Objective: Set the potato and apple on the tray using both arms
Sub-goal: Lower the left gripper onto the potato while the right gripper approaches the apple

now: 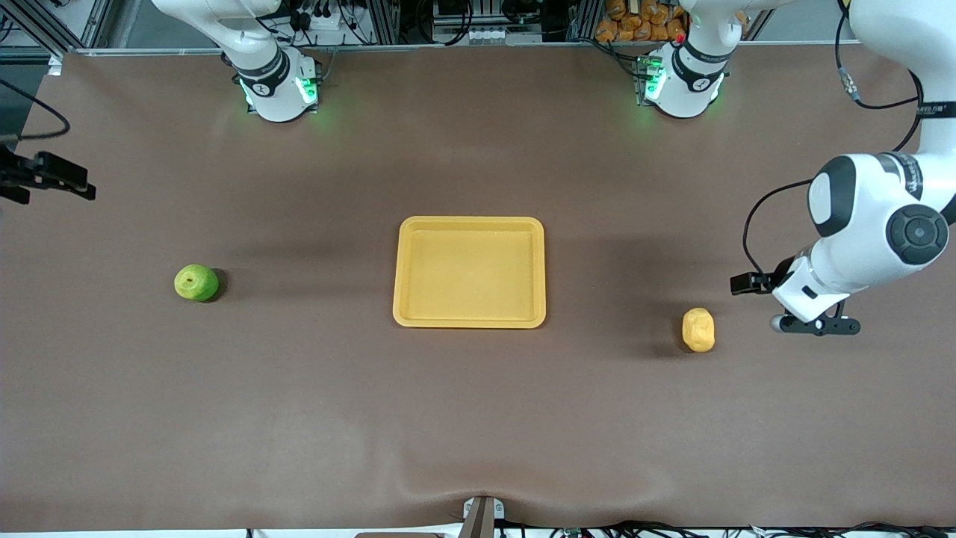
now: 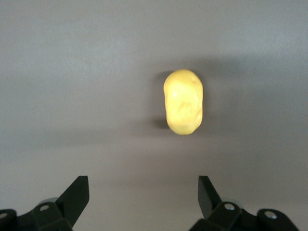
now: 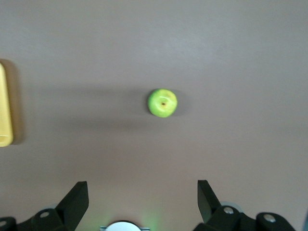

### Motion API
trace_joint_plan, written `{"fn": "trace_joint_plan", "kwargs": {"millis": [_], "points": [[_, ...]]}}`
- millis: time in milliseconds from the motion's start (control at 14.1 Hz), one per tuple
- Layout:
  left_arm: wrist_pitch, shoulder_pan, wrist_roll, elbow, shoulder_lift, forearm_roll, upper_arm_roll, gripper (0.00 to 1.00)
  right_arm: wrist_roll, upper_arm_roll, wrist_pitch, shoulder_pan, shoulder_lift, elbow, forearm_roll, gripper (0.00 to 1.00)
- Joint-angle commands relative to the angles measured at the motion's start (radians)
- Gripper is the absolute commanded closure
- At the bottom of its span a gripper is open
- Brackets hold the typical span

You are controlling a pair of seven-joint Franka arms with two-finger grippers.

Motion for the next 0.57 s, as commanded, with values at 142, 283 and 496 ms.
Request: {"fn": "trace_joint_plan", "kwargs": {"millis": [142, 283, 496], "points": [[-0.012, -0.033, -0.034, 0.096, 0.078, 0.004, -0.001, 0.00, -0.016, 0.008, -0.009, -0.003, 0.062, 0.038, -0.053, 0.00], [-0.010, -0.036, -0.038, 0.127, 0.111, 0.004, -0.001, 0.00, -0.013, 0.008, 0.009, -0.003, 0.092, 0.040, -0.049, 0.00], [0.075, -0.052, -0.081, 0.116, 0.150, 0.004, -0.001, 0.00, -0.015, 0.008, 0.032, -0.008, 0.135, 0.042, -0.052, 0.00]]}}
